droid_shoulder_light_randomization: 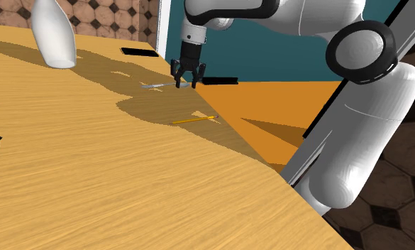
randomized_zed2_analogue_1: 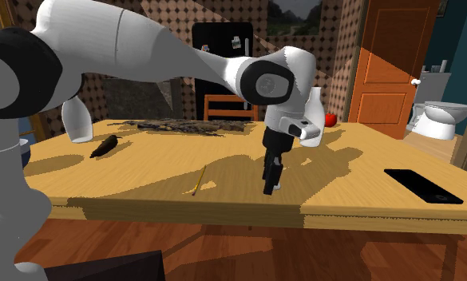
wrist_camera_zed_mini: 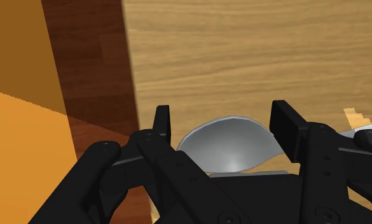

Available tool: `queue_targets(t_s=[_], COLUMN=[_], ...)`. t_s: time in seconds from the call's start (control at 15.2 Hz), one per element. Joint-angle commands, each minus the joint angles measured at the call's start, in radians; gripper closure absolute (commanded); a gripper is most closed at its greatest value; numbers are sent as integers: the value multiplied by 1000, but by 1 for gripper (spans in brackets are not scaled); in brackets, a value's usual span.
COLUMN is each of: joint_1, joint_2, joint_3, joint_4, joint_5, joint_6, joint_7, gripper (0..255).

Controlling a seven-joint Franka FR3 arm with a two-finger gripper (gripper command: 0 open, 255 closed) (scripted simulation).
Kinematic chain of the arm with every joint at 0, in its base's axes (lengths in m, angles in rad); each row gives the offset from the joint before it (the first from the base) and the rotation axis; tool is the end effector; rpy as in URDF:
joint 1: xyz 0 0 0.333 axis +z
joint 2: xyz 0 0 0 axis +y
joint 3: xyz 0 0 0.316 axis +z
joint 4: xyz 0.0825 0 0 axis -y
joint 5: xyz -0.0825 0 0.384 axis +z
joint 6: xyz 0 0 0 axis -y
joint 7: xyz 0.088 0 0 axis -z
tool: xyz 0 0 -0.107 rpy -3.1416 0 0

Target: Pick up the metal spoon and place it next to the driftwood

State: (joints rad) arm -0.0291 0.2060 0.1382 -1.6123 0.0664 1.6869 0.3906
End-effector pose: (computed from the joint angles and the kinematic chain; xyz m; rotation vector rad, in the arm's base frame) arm 0.6072 0.0666 0.4952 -3.0411 0.4511 0.2290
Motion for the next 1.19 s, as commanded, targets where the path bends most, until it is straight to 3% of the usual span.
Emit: queue_targets(t_s=[0.0, 1.12], joint_1=[1, 5], joint_2=[0, 38], joint_3=[1, 3], joint_4=[27, 310], joint_5=[0, -5], joint_6=[-27, -271], joint_7=[3, 25], gripper=[255, 255])
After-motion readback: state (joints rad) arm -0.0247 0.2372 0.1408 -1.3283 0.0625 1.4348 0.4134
